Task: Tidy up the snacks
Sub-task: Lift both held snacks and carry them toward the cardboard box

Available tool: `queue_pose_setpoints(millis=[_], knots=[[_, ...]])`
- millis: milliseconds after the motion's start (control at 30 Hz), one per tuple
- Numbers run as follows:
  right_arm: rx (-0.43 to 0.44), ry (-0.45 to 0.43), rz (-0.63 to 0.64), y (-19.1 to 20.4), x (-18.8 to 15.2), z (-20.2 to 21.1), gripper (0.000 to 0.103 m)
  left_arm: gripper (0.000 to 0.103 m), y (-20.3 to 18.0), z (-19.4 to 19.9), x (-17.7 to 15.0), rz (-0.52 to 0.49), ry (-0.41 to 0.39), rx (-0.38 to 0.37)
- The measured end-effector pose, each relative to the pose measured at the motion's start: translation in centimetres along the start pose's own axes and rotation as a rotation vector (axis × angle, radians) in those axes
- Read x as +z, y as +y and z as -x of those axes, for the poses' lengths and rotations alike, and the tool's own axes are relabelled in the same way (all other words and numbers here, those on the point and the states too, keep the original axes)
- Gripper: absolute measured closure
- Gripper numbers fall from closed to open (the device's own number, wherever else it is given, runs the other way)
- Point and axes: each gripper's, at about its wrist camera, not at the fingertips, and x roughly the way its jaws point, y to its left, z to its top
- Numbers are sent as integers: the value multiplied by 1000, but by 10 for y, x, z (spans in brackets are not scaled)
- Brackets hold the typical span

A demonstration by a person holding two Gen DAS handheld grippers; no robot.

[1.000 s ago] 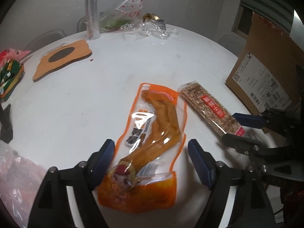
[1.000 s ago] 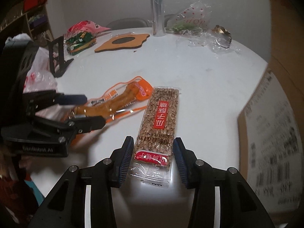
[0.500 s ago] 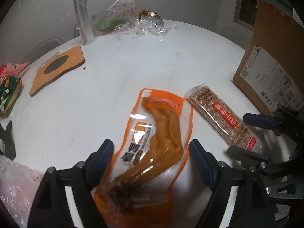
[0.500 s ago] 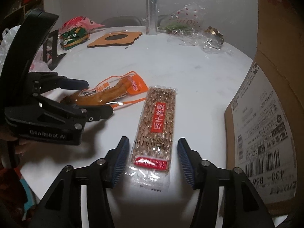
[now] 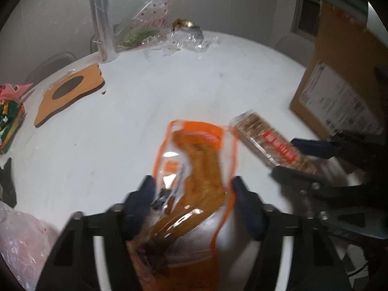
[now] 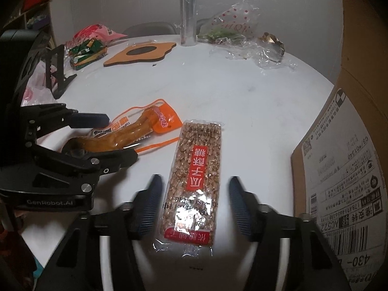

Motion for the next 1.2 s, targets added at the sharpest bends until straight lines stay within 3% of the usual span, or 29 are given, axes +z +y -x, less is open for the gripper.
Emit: queue_pose_setpoints(millis=[100, 400, 500, 667, 800, 1200], knots=[[-6, -6, -4, 0, 0, 2, 64, 56, 0, 6, -1, 9, -7, -17], [6, -33, -27, -3, -15, 19, 65, 62, 7, 19, -8, 81, -33, -84], [19, -33, -33, -4, -20, 21, 65, 61, 3, 19, -7, 56, -21, -66], [40, -37, -37, -3, -25, 23, 65, 44, 3, 15, -7, 48, -9, -43], [59, -40, -28, -4, -26, 23, 65, 16, 7, 21, -8, 30, -34, 9], [121, -44, 14, -8, -24, 19, 64, 15, 5, -10, 7, -8, 27, 48]])
